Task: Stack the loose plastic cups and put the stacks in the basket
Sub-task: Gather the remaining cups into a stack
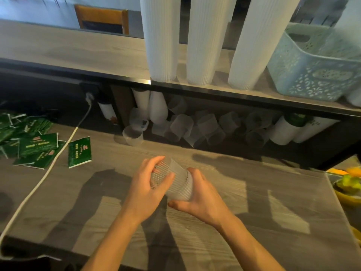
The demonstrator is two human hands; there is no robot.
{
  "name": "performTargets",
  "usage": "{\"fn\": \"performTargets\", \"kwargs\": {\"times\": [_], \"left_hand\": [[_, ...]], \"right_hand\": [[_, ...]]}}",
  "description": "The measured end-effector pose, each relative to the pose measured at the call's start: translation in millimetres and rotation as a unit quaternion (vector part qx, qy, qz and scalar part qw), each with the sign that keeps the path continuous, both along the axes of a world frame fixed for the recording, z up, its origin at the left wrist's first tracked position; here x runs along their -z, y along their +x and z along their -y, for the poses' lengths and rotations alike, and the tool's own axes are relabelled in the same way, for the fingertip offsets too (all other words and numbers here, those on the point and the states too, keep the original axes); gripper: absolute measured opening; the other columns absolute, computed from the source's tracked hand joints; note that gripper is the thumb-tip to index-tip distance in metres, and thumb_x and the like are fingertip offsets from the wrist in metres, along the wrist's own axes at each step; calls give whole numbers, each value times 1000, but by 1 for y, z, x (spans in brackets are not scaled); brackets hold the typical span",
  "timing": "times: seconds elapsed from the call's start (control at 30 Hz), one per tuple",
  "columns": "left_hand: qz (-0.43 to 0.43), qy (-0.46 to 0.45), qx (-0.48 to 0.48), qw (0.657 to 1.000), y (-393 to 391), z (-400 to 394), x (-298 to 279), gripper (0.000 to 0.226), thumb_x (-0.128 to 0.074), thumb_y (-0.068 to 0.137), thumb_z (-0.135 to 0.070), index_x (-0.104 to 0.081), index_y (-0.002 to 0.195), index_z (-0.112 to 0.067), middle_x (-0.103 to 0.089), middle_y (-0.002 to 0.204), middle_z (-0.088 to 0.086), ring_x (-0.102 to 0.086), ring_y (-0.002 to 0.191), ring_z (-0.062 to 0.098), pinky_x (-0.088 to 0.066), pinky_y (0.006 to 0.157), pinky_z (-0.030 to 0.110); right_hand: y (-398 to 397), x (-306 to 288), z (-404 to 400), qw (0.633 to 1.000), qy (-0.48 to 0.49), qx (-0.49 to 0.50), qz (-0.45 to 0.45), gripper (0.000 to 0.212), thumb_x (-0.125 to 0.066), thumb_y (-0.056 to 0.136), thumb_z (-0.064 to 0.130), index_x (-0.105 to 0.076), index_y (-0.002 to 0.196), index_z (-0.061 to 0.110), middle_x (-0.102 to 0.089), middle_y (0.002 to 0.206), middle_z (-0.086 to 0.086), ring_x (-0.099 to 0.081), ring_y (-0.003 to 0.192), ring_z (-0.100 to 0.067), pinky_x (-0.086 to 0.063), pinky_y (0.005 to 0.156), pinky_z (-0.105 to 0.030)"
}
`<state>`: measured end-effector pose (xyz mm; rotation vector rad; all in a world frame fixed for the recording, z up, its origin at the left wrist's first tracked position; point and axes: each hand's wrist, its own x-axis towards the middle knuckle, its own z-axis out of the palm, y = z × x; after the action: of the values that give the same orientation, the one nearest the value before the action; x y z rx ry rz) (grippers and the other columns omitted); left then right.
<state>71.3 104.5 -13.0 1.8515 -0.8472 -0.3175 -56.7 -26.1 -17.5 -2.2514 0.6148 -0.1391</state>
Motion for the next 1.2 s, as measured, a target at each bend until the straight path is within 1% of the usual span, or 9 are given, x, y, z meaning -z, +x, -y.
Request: {"fn": "performTargets", "kwargs": {"times": [0.13, 0.27, 0.37, 0.5, 0.6, 0.73, 0.93, 1.07, 1.2], "left_hand": [[0, 62, 66, 996, -25, 4, 6, 81, -44, 80, -74, -39, 147, -29, -39, 139, -23, -35, 133, -6, -30, 108, 14], [-65, 77, 73, 992, -31, 5, 14, 85, -32, 75, -82, -25, 149, -39, -21, 140, -39, -13, 133, -23, -13, 108, 2], [-98, 53, 40, 993, -16, 10, 16, 80, -39, 78, -76, -37, 147, -36, -36, 144, -24, -29, 135, -11, -26, 113, 21], [-82, 52, -85, 992, 39, 19, 28, 70, -56, 84, -63, -41, 144, -30, -49, 136, -11, -46, 125, 6, -42, 103, 32], [-76, 114, -171, 976, 91, 25, 40, 68, -65, 88, -49, -37, 145, -26, -45, 142, -1, -44, 131, 21, -39, 105, 41], [-58, 219, -208, 952, 158, 35, 53, 90, -69, 81, -56, -28, 151, -16, -30, 154, 12, -32, 140, 35, -33, 111, 48], [-70, 308, -203, 927, 202, 67, 62, 107, -73, 77, -58, -18, 155, -11, -13, 162, 15, -14, 148, 36, -21, 117, 50], [-90, 326, -207, 918, 215, 78, 75, 114, -76, 70, -63, -20, 154, -10, -17, 161, 15, -22, 146, 37, -30, 113, 53], [-76, 331, -223, 914, 219, 80, 80, 99, -78, 73, -55, -32, 147, -8, -34, 151, 19, -35, 139, 39, -36, 106, 52]], "right_hand": [[2, -1, -5, 1000, 6, -8, 22, 86, -71, 62, 67, -38, 131, 28, -53, 122, 12, -55, 109, -7, -50, 88, -32], [2, 2, -5, 1000, 1, -3, 11, 84, -73, 67, 63, -38, 134, 26, -54, 125, 9, -57, 110, -11, -51, 88, -33], [9, 1, -1, 1000, 18, 14, 6, 90, -74, 63, 65, -38, 135, 26, -54, 126, 9, -58, 110, -11, -50, 88, -32], [25, 0, 9, 999, 32, 36, 6, 91, -84, 65, 55, -37, 136, 24, -52, 128, 8, -54, 113, -12, -49, 92, -32], [35, 2, 14, 999, 27, 43, -5, 90, -84, 65, 57, -37, 136, 26, -52, 128, 8, -53, 114, -13, -48, 93, -34], [47, 5, 14, 998, 28, 49, -20, 91, -83, 65, 59, -37, 137, 26, -51, 127, 9, -51, 113, -11, -48, 92, -32], [61, 8, 17, 997, 39, 67, -25, 93, -84, 65, 58, -36, 139, 27, -53, 129, 9, -51, 116, -10, -48, 95, -32], [71, 7, 23, 995, 45, 84, -21, 92, -85, 65, 57, -37, 138, 29, -53, 128, 10, -51, 117, -9, -46, 94, -29], [75, 9, 24, 993, 68, 99, -14, 86, -86, 65, 54, -39, 134, 30, -54, 125, 11, -52, 113, -8, -44, 87, -23]]}}
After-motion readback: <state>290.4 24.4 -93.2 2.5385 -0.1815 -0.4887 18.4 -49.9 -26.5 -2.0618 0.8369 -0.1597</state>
